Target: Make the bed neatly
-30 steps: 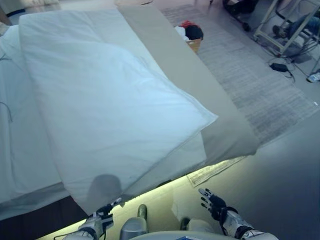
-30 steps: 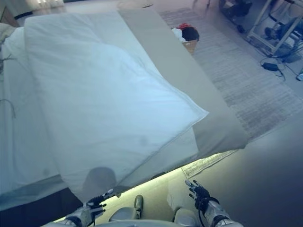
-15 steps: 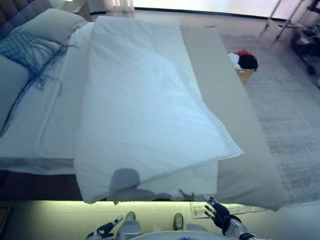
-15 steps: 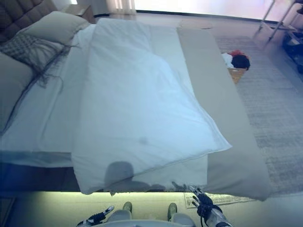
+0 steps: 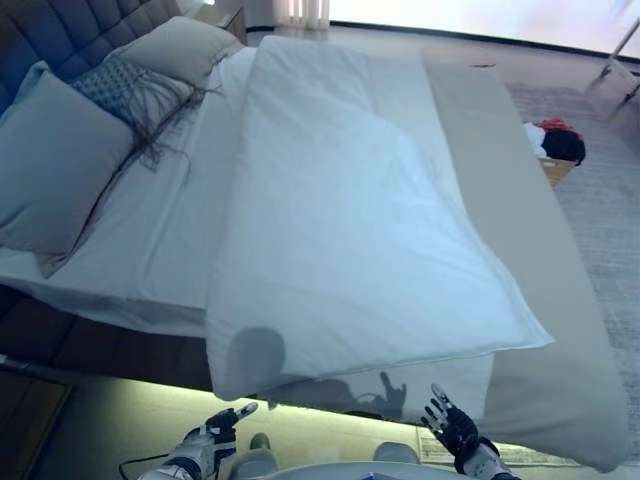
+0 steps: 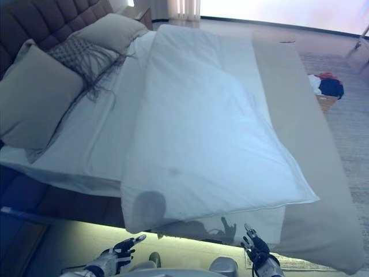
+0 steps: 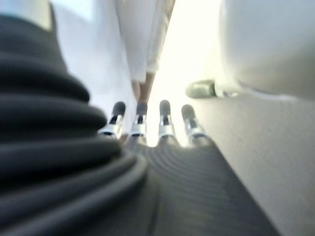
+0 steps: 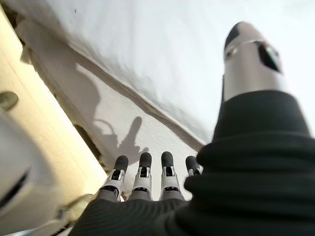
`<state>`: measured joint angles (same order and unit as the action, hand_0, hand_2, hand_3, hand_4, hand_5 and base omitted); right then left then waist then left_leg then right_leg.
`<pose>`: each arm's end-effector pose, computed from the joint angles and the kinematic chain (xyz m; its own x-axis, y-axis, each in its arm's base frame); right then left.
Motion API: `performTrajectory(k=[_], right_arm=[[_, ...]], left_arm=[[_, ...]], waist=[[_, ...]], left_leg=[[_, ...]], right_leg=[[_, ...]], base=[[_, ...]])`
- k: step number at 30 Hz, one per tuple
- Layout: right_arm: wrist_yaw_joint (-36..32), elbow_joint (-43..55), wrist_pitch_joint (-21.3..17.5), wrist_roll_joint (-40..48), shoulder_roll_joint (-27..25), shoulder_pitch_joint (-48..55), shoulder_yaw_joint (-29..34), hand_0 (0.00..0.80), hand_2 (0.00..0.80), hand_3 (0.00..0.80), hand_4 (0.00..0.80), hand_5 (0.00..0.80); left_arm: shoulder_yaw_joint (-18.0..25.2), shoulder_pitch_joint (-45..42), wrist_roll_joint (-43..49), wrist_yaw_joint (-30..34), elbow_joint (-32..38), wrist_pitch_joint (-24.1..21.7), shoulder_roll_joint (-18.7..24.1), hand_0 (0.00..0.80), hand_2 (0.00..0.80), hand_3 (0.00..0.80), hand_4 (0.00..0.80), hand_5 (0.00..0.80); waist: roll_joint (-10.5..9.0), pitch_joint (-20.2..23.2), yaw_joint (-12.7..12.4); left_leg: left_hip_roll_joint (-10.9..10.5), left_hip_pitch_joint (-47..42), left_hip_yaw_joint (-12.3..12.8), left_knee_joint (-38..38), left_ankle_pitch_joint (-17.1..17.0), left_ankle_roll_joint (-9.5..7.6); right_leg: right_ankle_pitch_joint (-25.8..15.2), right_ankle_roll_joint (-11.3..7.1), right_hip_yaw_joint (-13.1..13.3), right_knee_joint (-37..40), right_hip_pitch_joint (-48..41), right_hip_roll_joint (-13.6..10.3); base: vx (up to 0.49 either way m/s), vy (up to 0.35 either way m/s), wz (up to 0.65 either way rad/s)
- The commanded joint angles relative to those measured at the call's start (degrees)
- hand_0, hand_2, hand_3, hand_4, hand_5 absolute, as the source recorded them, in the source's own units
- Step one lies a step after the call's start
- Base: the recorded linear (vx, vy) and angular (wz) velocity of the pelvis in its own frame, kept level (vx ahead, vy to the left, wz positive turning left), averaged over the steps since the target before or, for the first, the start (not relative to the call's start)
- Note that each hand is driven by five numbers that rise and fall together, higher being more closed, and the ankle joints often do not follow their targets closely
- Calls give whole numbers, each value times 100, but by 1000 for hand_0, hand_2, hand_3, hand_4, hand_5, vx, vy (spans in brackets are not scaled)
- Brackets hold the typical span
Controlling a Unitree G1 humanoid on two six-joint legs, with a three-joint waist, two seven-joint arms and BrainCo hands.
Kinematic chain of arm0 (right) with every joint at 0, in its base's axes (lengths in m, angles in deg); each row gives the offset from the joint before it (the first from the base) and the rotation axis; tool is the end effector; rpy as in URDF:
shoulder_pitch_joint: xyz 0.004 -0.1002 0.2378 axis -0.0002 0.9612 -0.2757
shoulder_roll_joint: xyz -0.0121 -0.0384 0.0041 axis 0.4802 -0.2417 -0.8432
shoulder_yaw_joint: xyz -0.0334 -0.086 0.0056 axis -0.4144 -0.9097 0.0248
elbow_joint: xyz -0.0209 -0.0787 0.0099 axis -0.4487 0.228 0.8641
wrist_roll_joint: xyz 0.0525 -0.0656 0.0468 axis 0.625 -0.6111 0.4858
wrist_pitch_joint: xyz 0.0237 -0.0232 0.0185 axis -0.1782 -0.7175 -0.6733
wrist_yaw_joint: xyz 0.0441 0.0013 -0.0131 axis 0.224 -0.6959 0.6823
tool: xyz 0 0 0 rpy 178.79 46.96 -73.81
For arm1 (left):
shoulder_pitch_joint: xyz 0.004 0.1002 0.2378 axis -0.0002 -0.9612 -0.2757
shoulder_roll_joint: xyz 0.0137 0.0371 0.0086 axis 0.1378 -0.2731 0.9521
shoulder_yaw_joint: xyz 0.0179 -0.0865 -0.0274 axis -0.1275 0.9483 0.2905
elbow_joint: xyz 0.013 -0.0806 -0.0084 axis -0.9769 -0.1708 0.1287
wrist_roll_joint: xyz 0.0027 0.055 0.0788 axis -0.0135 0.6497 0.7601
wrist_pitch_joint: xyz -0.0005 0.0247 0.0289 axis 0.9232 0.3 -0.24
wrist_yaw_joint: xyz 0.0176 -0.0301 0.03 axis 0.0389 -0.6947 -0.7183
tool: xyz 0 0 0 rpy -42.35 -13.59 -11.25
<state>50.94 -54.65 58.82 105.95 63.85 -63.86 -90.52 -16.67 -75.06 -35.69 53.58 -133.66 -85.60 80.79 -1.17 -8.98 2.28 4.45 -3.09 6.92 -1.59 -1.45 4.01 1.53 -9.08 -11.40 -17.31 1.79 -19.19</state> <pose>0.0819 -0.2313 -0.0962 0.5955 -0.0765 -0.7997 0.6172 0.6808 0.3944 0.0939 0.2202 -0.0973 0.3395 0.1111 -0.9340 -0.1373 0.9882 0.0676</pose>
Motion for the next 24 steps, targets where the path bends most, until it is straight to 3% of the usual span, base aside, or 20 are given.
performTrajectory(k=[1,3,7,10,15,22,24], right_arm=[[-319,-46,31,276,-152,-558,229,0,0,0,0,0],[-279,-10,106,362,-104,-647,224,0,0,0,0,0],[-134,-25,178,880,-97,-839,276,0,0,0,0,0],[132,-110,384,1191,-171,-1040,373,0,0,0,0,0],[519,-166,203,1723,-350,-1365,518,0,0,0,0,0],[830,-300,183,1993,-1146,-2525,600,0,0,0,0,0],[720,-273,242,2189,-1516,-2820,630,0,0,0,0,0]], left_arm=[[264,-194,267,-203,-238,80,138,0,0,0,0,0],[387,-263,293,-264,-282,84,214,0,0,0,0,0],[416,-149,-31,-132,-235,-81,175,0,0,0,0,0],[231,42,-308,22,-115,-386,74,0,0,0,0,0],[-65,409,-1005,489,289,-973,6,0,0,0,0,0],[-366,969,-1856,617,1103,-1194,113,0,0,0,0,0],[-360,989,-2855,874,1510,-1042,117,0,0,0,0,0]], waist=[[135,-296,-148],[95,-329,-204],[162,-483,-194],[253,-691,-158],[328,-1077,-189],[522,-1724,-278],[632,-1859,-317]], left_leg=[[516,137,437,844,510,63],[513,185,542,1017,601,39],[606,494,405,1220,574,95],[633,856,249,1337,468,160],[616,1508,85,1724,471,192],[480,2505,-147,2540,707,212],[421,2764,-199,2683,749,197]], right_leg=[[-507,-278,-237,583,437,-47],[-502,-250,-353,679,431,-34],[-393,-183,-144,596,617,70],[-348,-150,-2,406,954,86],[-357,-142,104,14,1613,-8],[-226,-89,277,-662,2527,-106],[-168,-56,307,-822,2777,-136]], base=[[-7,38,-27],[16,-44,-47],[-45,-49,-11],[-158,-5,-4],[-170,-32,4],[-140,-58,7],[-96,-74,5]])
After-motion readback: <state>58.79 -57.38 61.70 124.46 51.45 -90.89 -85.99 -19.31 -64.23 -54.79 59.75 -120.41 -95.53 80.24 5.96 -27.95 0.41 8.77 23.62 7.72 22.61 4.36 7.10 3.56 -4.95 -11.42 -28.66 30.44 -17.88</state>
